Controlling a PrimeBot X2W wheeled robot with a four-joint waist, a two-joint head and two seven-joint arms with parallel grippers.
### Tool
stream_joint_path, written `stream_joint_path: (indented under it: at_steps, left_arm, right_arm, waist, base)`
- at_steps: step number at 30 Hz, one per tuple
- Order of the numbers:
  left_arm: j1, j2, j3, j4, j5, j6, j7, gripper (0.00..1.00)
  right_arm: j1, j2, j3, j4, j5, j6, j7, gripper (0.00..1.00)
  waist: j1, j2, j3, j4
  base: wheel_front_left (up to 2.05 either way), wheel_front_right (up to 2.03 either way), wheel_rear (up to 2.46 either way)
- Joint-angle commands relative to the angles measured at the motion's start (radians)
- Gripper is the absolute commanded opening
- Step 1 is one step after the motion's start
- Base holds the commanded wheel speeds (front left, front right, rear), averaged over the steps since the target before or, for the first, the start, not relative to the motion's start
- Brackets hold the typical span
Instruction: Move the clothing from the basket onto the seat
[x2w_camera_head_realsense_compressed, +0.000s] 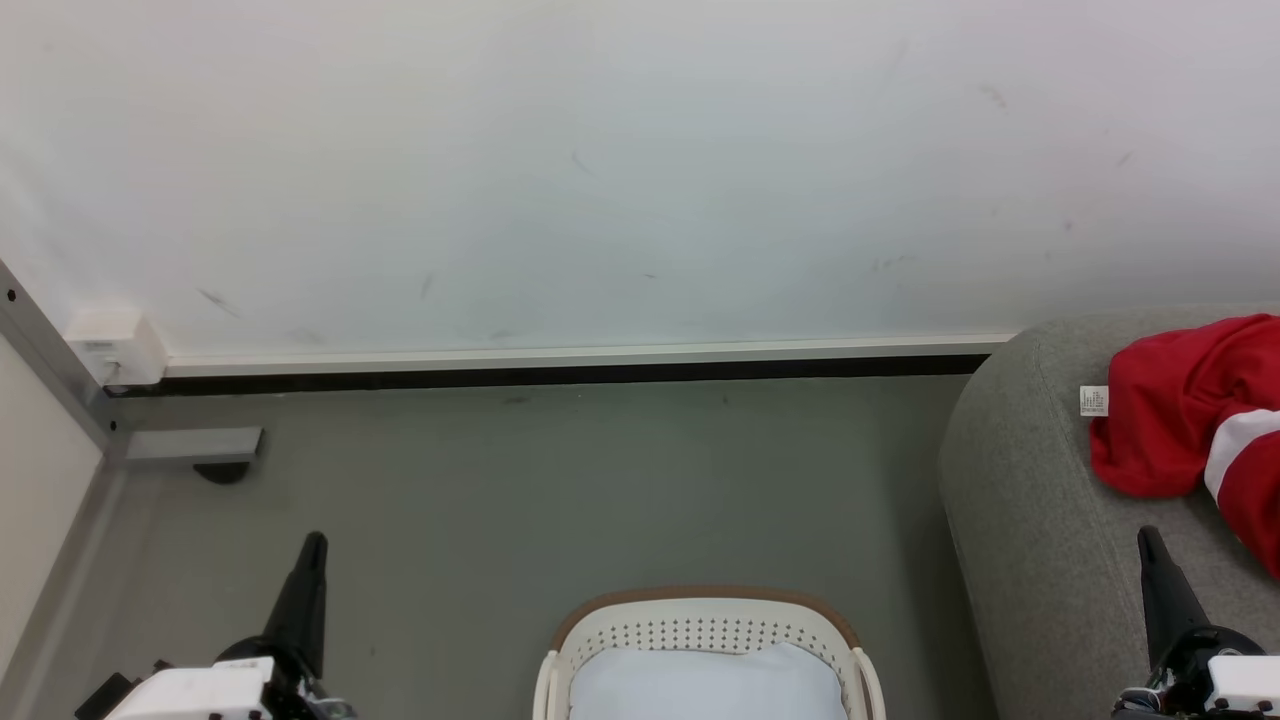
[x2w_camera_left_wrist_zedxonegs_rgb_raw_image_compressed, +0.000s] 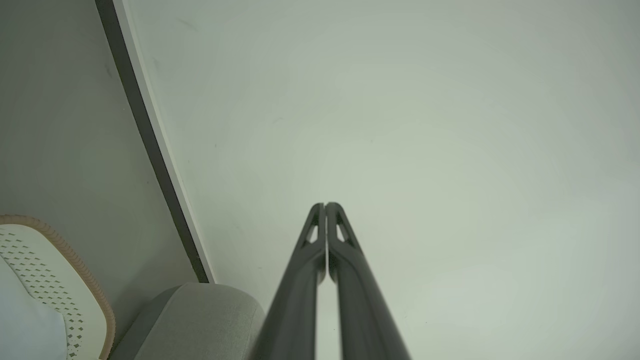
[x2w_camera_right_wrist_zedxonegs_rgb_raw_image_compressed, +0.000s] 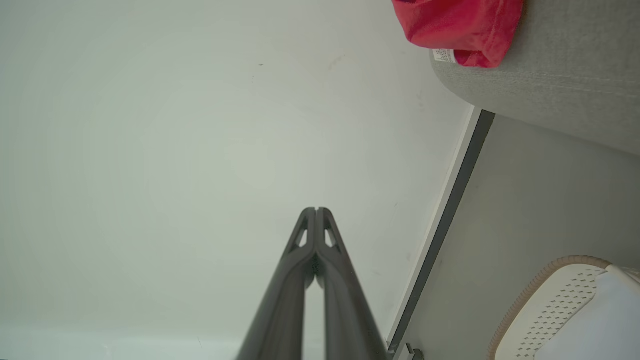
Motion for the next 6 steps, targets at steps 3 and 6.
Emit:
stream_joint_path:
  at_steps: [3,6]
  left_arm:
    - [-0.007,0.007,0.003,0.001,-0.013,-0.006,0.005,0.00]
    - [-0.007,0.007,0.003,0.001,-0.013,-0.006,0.005,0.00]
  right_arm:
    - [-0.008,0.000,-0.003,0.002,-0.004,-0.002,0.003,0.00]
    - [-0.008,0.001,-0.004,0.002,-0.004,-0.002,0.003,0.00]
  waist:
    - [0.0000,0.0000,0.000,0.000]
    - [0.0000,0.0000,0.000,0.000]
  base:
    - [0.00,0.00,0.00]
    - [0.00,0.00,0.00]
